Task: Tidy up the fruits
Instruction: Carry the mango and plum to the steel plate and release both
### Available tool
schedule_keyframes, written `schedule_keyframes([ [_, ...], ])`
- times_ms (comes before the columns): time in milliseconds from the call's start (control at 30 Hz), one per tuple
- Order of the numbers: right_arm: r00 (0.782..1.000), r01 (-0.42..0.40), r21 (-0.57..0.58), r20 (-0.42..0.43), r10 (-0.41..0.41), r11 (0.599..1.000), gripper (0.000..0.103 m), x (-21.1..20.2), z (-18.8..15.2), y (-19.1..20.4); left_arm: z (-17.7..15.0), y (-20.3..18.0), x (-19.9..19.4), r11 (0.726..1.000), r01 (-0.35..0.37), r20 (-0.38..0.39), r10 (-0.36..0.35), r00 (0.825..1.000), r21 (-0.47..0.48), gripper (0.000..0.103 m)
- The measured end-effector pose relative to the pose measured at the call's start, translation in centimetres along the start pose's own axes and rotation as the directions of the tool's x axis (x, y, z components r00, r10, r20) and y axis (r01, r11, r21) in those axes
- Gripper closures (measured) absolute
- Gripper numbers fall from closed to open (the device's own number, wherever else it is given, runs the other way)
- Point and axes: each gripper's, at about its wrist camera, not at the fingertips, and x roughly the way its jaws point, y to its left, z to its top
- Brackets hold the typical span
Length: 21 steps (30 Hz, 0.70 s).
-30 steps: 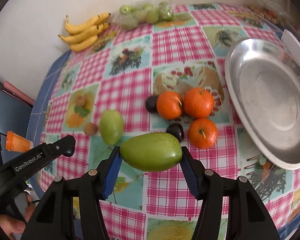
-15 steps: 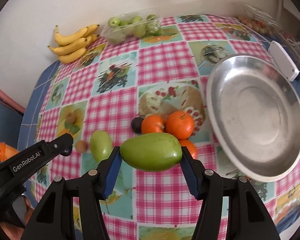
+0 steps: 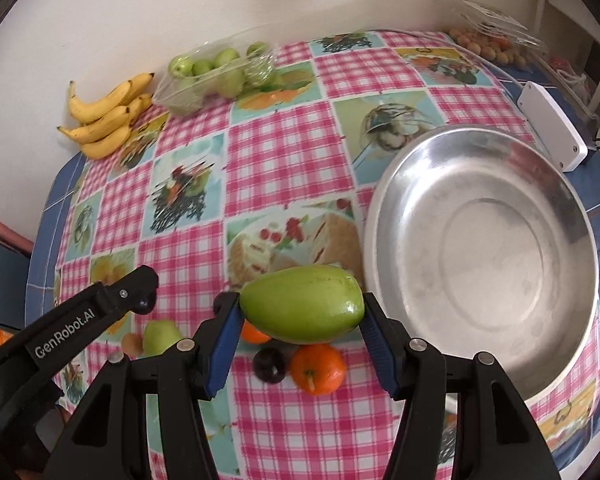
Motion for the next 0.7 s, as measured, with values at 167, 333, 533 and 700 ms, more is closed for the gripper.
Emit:
schedule_keyframes([
  [167,1.000,0.020,0.028,0.012,-0.020,0.999,0.043,-0.2,1.0,-1.6,0.3,-2.0,0.4,0.999,0.022,0.003,-0.022,1.000,0.028,0.072],
  [333,0.999,0.029,0.082,0.015,-0.030,0.996,0.043,-0.6,1.3,-4.1,-0.6,-4.7,0.5,0.996,0.054,-0.007,-0.053,0.999,0.073,0.072],
  [533,0.995,0.091,0.135,0.017,-0.094,0.987,0.043,-1.3,0.8,-7.7,-2.5,-8.4,0.6,0.983,0.102,-0.033,-0.098,0.995,0.154,0.072],
  [700,0.991,0.132,0.191,0.005,-0.136,0.973,0.043,-1.7,0.2,-10.8,-4.5,-11.0,1.4,0.972,0.132,-0.075,-0.119,0.990,0.194,0.072],
])
